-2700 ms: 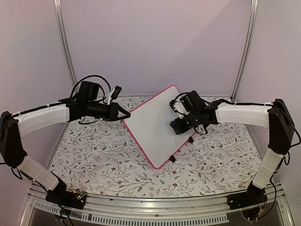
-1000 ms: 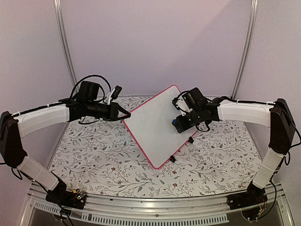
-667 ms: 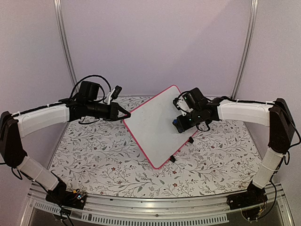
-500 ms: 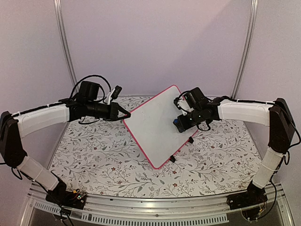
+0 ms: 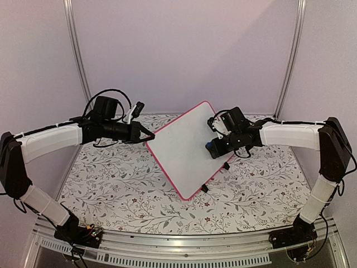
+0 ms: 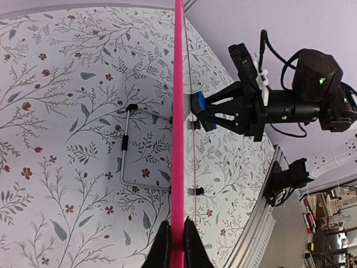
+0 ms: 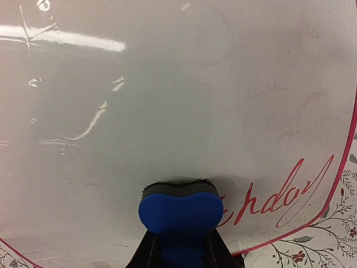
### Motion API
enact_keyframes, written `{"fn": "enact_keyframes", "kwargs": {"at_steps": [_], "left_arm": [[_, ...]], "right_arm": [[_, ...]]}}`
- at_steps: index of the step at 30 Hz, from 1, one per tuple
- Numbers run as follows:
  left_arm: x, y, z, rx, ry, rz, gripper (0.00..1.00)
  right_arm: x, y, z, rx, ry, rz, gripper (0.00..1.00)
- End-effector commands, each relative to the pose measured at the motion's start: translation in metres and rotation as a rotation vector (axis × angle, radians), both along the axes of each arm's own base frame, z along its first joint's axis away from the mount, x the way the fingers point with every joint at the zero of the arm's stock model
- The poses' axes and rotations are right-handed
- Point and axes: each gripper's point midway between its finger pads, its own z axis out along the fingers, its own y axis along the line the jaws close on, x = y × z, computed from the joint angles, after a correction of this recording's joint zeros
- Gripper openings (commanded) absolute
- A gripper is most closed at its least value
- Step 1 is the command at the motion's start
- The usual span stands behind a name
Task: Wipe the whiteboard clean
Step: Erase the whiteboard at the center of the board.
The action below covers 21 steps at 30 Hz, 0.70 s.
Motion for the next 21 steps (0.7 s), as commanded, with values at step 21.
{"fn": "enact_keyframes", "kwargs": {"at_steps": [21], "left_arm": [[-0.012, -0.009, 0.014, -0.027, -0.064, -0.075, 0.00]], "right_arm": [[-0.064, -0.031, -0.069, -0.056, 0.238, 0.009, 0.00]]}}
